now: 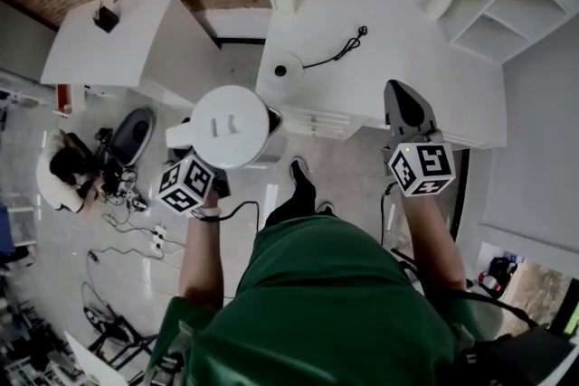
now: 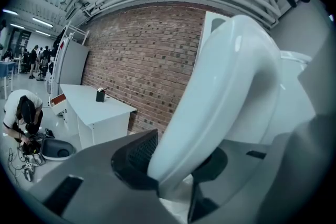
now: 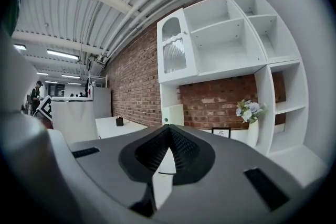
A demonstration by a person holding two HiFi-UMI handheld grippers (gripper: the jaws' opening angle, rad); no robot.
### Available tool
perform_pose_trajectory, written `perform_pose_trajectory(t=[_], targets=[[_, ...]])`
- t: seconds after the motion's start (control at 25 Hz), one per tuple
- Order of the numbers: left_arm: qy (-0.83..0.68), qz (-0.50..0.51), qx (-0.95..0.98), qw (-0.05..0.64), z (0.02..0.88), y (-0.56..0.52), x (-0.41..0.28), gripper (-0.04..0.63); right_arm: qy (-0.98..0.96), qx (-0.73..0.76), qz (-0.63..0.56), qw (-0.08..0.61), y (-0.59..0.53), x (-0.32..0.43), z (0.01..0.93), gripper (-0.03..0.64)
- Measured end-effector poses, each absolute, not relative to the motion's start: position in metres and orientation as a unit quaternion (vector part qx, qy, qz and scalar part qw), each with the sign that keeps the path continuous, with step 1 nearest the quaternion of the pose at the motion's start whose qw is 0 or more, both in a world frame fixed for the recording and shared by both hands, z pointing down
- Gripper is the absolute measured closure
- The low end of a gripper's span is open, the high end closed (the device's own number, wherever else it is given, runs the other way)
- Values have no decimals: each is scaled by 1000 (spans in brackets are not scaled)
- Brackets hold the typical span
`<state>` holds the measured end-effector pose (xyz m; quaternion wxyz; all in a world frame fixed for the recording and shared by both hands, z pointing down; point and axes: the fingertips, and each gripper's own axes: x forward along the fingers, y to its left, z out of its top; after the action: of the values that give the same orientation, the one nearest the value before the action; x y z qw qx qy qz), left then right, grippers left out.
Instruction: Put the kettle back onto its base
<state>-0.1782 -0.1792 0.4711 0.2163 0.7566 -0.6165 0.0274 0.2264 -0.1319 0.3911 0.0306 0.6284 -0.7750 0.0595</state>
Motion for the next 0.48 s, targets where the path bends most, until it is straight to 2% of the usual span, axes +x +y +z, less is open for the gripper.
perform_pose_trajectory(t=[0.48], targets=[[-588, 45, 780, 209, 508, -313, -155, 460, -771, 629, 67, 68, -253, 224, 403, 604]])
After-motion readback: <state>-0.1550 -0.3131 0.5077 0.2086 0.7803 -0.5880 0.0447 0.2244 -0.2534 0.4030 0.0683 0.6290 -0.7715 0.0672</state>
